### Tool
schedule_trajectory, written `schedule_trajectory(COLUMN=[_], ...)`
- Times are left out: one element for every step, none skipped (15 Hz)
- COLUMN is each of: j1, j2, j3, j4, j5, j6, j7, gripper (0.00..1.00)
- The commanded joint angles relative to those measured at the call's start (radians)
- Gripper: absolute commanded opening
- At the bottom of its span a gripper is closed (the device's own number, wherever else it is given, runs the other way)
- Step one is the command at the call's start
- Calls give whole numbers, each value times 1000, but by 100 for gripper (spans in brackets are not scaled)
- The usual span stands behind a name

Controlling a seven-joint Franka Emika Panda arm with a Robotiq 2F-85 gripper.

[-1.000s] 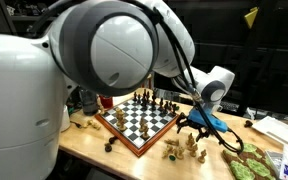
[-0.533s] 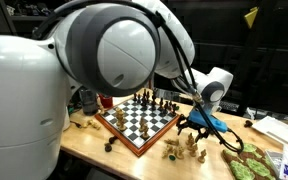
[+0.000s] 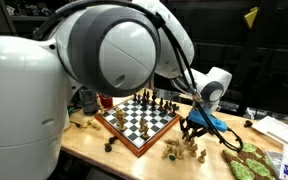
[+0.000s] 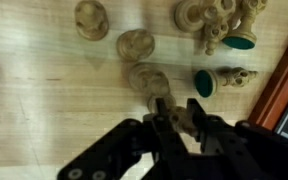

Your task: Pick up the beige chess piece from the table and put it on the chess board

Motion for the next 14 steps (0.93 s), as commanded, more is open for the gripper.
schedule_trajectory(j1=[-9, -8, -6, -4, -1, 2, 5, 7, 11, 15, 21, 26, 32, 38], j2=[-6, -7, -11, -15, -20, -27, -39, -48, -57, -68, -83, -95, -111, -123], j3=[7, 7, 6, 6, 6, 7, 9, 11, 13, 15, 17, 19, 21, 23], j4=[10, 10, 8, 5, 3, -2, -9, -14, -20, -27, -37, -45, -55, -61], j5=[-17, -19, -25, -29, -36, -43, -44, -43, -44, -47, -50, -54, -58, -62], j6=[-8, -7, -5, -3, -1, -1, -3, -9, -12, -14, -15, -17, -22, -28], j7=[-19, -17, -14, -12, -10, -7, -3, -2, -1, -3, 0, -1, 2, 6], gripper=[1, 6, 6, 6, 6, 6, 6, 6, 6, 6, 6, 6, 6, 6])
